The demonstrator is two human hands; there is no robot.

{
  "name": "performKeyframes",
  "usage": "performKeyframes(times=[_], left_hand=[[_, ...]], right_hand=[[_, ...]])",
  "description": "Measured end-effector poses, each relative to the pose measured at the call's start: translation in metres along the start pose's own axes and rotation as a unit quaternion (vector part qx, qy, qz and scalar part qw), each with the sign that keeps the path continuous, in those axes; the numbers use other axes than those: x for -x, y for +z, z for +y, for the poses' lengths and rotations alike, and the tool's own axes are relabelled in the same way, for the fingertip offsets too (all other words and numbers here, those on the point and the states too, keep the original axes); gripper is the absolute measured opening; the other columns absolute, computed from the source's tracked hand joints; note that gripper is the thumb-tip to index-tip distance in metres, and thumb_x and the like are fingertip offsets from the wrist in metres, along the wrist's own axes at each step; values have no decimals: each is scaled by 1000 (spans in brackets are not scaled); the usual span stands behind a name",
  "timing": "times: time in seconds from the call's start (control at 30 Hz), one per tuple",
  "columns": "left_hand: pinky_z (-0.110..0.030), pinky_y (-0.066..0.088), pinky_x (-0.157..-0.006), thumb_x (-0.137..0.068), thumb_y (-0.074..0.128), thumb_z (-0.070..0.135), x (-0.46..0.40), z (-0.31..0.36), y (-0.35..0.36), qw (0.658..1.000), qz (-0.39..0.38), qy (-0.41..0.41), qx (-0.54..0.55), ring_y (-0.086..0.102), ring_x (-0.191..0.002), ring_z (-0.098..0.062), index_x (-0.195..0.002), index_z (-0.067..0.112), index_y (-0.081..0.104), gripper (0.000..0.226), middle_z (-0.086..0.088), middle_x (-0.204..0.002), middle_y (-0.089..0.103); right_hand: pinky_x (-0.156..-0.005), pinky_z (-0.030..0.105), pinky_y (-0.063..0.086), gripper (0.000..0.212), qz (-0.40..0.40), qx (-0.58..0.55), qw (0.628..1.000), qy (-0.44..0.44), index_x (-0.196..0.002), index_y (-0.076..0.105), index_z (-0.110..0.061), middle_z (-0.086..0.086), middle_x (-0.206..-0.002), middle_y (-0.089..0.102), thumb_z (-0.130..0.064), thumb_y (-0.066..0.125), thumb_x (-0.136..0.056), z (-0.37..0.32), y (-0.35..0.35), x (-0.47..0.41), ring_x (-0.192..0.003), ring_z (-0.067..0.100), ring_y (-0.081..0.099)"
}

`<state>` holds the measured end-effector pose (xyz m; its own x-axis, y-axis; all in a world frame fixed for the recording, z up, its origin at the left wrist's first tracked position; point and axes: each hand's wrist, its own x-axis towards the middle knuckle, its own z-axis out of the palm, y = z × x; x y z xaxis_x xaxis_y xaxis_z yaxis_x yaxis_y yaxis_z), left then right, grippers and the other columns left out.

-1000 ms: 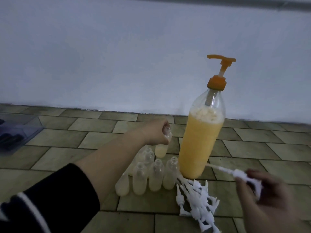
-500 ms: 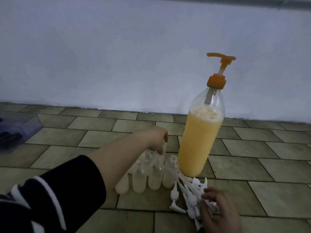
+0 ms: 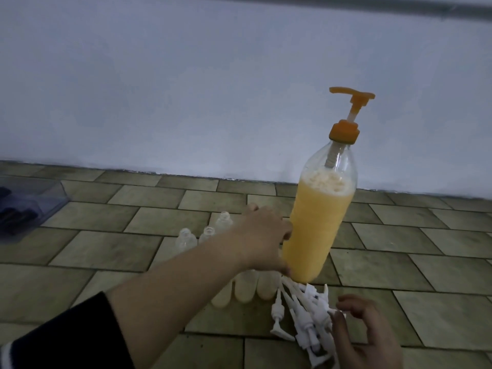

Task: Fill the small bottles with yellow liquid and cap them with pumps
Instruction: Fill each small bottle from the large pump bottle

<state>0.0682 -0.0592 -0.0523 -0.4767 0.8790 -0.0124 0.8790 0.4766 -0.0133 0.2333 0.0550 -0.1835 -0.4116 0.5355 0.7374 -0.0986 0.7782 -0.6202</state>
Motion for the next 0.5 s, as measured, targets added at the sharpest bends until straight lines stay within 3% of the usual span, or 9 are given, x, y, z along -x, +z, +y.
performKeyframes(times=[0.13,0.27,0.4,0.5], left_hand=[[-45,25,-105,-76,67,53,-2,10,19,996,1,-10,-86,48,-116,-21,-122,21,51,58,-2,-122,57],[-43,27,-105,-82,66,32,3,18,19,996,-6,-25,-81,53,-105,-22,-110,15,55,35,-4,-110,61],[-43,31,-103,-84,62,31,8,20,15,998,19,-42,-52,54,-97,-21,-108,16,54,29,-4,-103,60],[-39,29,-102,-82,63,35,16,18,-5,996,34,-76,9,53,-104,-18,-116,22,52,38,1,-108,60]], right_hand=[[-73,8,39,14,5,7,1000,-20,-73,61,-16,-12,-87,64,-23,50,-77,-7,-3,-7,-84,-3,54],[-74,13,40,21,10,23,999,-31,-71,63,-10,8,-76,66,-23,48,-80,-6,-5,-11,-81,3,54],[-78,11,41,15,17,9,1000,-13,-78,60,-14,7,-81,65,-24,49,-79,-10,-9,-24,-89,-4,54],[-77,17,45,14,36,-6,999,27,-88,60,-24,-8,-93,65,-31,51,-79,-18,-18,-47,-89,-3,56]])
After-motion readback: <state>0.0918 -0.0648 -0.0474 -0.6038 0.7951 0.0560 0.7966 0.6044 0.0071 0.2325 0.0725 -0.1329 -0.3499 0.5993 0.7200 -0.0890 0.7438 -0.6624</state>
